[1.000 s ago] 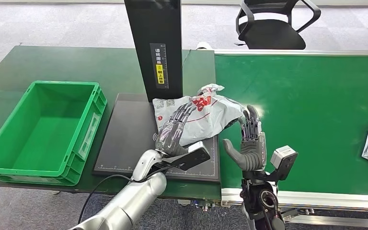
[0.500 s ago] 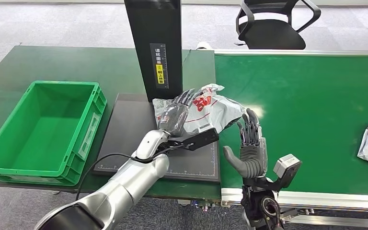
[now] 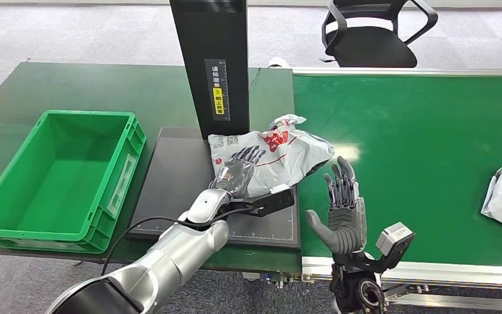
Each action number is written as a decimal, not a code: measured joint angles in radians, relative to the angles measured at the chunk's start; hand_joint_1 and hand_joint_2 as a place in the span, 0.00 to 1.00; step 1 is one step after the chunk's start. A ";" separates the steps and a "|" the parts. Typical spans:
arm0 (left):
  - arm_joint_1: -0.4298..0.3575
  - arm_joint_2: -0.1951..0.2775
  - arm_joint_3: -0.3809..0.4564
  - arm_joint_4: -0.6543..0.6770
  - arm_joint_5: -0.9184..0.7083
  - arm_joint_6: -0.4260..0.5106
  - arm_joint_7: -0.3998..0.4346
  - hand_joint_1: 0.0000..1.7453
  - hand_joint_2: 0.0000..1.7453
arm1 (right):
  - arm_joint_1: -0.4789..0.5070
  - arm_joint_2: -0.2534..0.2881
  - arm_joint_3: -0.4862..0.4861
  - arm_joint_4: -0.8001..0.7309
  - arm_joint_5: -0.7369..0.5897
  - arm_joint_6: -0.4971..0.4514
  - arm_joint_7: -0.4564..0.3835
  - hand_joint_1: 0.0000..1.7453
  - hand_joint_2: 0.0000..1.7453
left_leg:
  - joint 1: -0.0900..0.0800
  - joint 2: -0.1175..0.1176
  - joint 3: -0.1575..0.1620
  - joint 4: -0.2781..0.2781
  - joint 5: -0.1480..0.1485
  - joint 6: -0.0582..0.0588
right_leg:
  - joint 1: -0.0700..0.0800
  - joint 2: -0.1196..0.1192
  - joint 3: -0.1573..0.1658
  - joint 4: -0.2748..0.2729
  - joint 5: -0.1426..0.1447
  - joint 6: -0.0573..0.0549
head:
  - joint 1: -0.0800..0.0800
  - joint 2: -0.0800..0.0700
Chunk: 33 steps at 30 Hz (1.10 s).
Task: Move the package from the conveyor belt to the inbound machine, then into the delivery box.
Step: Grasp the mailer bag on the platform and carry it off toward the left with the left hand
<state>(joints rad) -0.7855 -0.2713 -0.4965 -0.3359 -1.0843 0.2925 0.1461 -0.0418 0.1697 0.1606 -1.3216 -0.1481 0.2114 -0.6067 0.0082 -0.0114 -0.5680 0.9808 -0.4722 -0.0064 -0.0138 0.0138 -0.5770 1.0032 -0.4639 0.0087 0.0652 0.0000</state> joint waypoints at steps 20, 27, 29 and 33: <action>0.007 0.000 -0.005 0.050 -0.074 -0.019 0.131 0.94 1.00 | -0.142 0.018 0.070 0.170 -0.042 0.069 -0.003 0.00 1.00 | 0.000 0.000 0.000 0.000 0.000 0.000 | 0.000 0.000 0.000 0.000 0.000 0.000 | 0.000 0.000; 0.022 -0.001 -0.007 0.058 -0.077 -0.030 0.136 1.00 1.00 | -0.153 0.018 0.088 0.194 -0.052 0.075 -0.007 0.00 1.00 | 0.000 0.000 0.000 0.000 0.000 0.000 | 0.000 0.000 0.001 0.000 0.000 0.000 | 0.000 0.000; 0.023 -0.001 -0.006 0.058 -0.073 -0.024 0.126 1.00 1.00 | -0.155 0.018 0.089 0.199 -0.054 0.075 -0.009 0.00 1.00 | 0.000 0.000 0.000 0.000 0.000 0.000 | 0.000 0.000 0.001 0.000 0.000 0.000 | 0.000 0.000; 0.031 -0.001 0.010 0.059 -0.055 0.030 0.070 1.00 1.00 | -0.168 0.017 0.088 0.213 -0.058 0.073 -0.011 0.00 1.00 | 0.000 0.000 0.001 0.000 0.000 0.000 | 0.000 0.000 0.001 0.000 0.000 0.000 | 0.000 0.000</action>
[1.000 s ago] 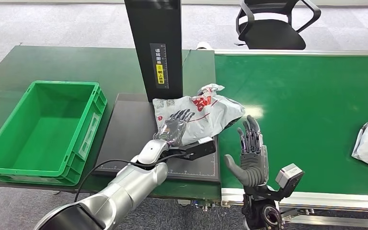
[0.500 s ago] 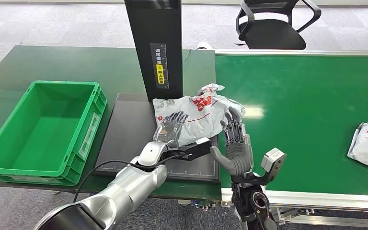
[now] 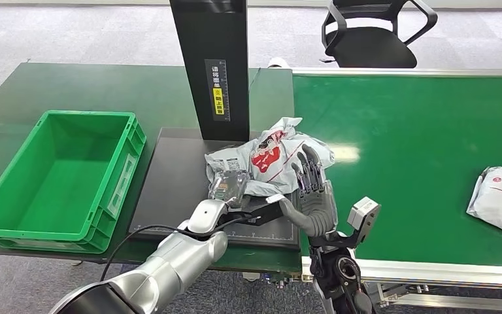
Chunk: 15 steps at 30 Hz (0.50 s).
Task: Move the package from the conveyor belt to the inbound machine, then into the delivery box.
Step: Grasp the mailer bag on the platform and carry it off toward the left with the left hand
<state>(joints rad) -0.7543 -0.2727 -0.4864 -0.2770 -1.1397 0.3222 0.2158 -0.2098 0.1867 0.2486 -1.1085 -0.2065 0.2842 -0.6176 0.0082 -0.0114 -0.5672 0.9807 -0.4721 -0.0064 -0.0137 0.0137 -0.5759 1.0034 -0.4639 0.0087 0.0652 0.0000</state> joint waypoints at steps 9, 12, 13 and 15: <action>0.005 -0.002 0.156 -0.030 0.240 0.204 -0.405 1.00 1.00 | -0.018 -0.001 -0.013 0.049 0.006 -0.001 -0.011 0.00 1.00 | 0.000 0.000 0.000 0.000 0.000 0.000 | 0.000 0.000 -0.001 0.000 0.000 0.000 | 0.000 0.000; 0.005 -0.002 0.232 -0.069 0.390 0.188 -0.597 1.00 1.00 | -0.014 -0.001 -0.021 0.063 0.006 0.000 -0.024 0.00 1.00 | 0.000 0.000 -0.001 0.000 0.000 0.000 | 0.000 0.000 -0.002 0.000 0.000 0.000 | 0.000 0.000; 0.006 -0.002 0.253 -0.086 0.440 0.173 -0.653 1.00 1.00 | -0.012 -0.001 -0.024 0.066 0.005 0.002 -0.029 0.00 1.00 | 0.000 0.000 -0.001 0.000 0.000 0.000 | 0.000 0.000 -0.002 0.000 0.000 0.000 | 0.000 0.000; 0.009 -0.002 0.285 -0.135 0.533 0.135 -0.737 1.00 1.00 | -0.002 -0.002 -0.031 0.070 0.002 0.009 -0.042 0.00 1.00 | 0.000 0.000 -0.001 0.000 0.000 0.000 | 0.000 0.000 -0.002 0.000 0.000 0.000 | 0.000 0.000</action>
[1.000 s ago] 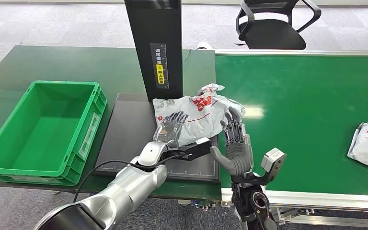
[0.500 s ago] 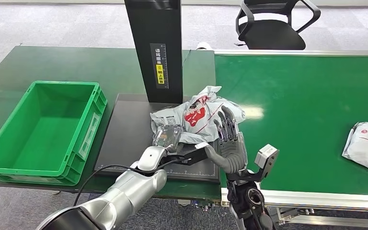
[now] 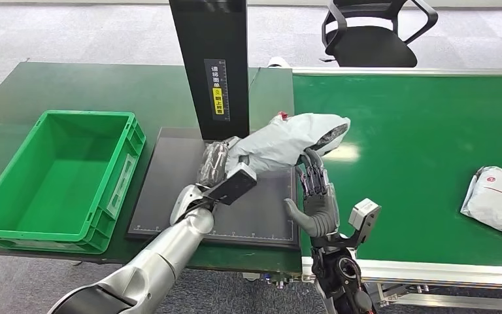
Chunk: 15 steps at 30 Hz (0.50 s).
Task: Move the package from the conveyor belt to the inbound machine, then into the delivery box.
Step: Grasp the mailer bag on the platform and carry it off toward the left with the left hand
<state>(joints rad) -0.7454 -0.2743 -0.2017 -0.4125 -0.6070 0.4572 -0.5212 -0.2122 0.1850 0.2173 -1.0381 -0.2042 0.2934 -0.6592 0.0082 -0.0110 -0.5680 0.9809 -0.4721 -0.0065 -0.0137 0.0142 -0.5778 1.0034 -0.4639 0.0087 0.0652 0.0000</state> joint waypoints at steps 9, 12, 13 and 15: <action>0.047 0.032 -0.033 -0.385 0.233 -0.034 0.048 1.00 1.00 | 0.093 0.000 -0.026 -0.060 -0.004 0.008 -0.018 0.00 1.00 | 0.000 0.000 -0.002 0.000 0.000 0.000 | 0.000 0.000 0.000 0.000 0.000 0.000 | 0.000 0.000; 0.041 0.074 -0.036 -0.482 0.238 -0.013 0.097 1.00 1.00 | 0.139 0.000 -0.029 -0.122 0.001 0.009 -0.013 0.00 1.00 | 0.000 0.000 -0.002 -0.001 0.000 0.000 | 0.000 0.000 0.000 0.000 0.000 0.000 | 0.000 0.000; 0.037 0.092 -0.032 -0.504 0.239 -0.006 0.109 1.00 1.00 | 0.151 0.001 -0.029 -0.140 0.004 0.010 -0.012 0.00 1.00 | 0.001 0.000 -0.002 -0.001 0.000 0.000 | 0.001 0.000 0.000 0.000 0.000 0.000 | 0.000 0.000; 0.022 0.133 -0.015 -0.532 0.242 0.004 0.124 1.00 1.00 | 0.168 0.004 -0.029 -0.171 0.014 0.012 -0.008 0.00 1.00 | 0.001 0.000 -0.001 -0.001 0.000 0.000 | 0.001 0.000 0.000 0.000 0.000 0.000 | 0.000 0.000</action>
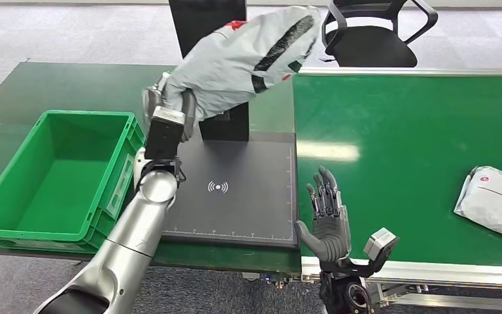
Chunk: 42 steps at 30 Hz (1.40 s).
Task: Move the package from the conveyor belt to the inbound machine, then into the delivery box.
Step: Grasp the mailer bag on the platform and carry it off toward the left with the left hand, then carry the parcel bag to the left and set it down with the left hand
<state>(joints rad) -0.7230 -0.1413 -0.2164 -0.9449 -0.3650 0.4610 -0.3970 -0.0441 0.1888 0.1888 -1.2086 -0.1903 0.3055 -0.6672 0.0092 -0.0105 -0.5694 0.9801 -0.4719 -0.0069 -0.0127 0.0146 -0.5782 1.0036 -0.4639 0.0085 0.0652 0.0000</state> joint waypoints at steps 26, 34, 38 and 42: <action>-0.187 0.508 0.482 0.451 -0.145 -0.014 0.105 0.92 1.00 | 0.089 0.044 -0.034 -0.207 0.077 0.052 0.017 0.00 1.00 | 0.001 0.006 -0.001 -0.001 0.001 -0.004 | 0.002 0.006 -0.004 0.001 0.000 -0.002 | 0.001 0.000; 0.007 0.531 0.657 0.355 -0.060 -0.115 -0.041 0.88 1.00 | 0.123 0.049 -0.048 -0.241 0.080 0.046 0.012 0.00 1.00 | 0.001 0.006 -0.001 -0.001 0.000 -0.005 | 0.001 0.006 -0.005 0.001 0.000 -0.002 | 0.001 0.000; 0.082 0.532 0.707 0.266 -0.047 -0.165 -0.047 0.06 1.00 | 0.123 0.049 -0.054 -0.246 0.077 0.041 0.010 0.00 1.00 | 0.001 0.006 -0.001 -0.001 0.000 -0.005 | 0.002 0.006 -0.005 0.001 0.000 -0.003 | 0.001 0.000; 0.091 0.533 0.713 0.222 -0.069 -0.197 -0.028 0.00 1.00 | 0.123 0.049 -0.057 -0.249 0.077 0.041 0.010 0.00 1.00 | 0.001 0.004 -0.001 -0.001 0.000 -0.005 | 0.002 0.004 -0.004 0.001 0.000 -0.003 | 0.001 0.000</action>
<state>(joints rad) -0.6319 0.3921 0.4970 -0.7232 -0.4336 0.2638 -0.4253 0.0789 0.2378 0.1317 -1.4578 -0.1136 0.3468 -0.6569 0.0107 -0.0065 -0.5708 0.9795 -0.4717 -0.0114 -0.0110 0.0182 -0.5822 1.0042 -0.4643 0.0059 0.0662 0.0000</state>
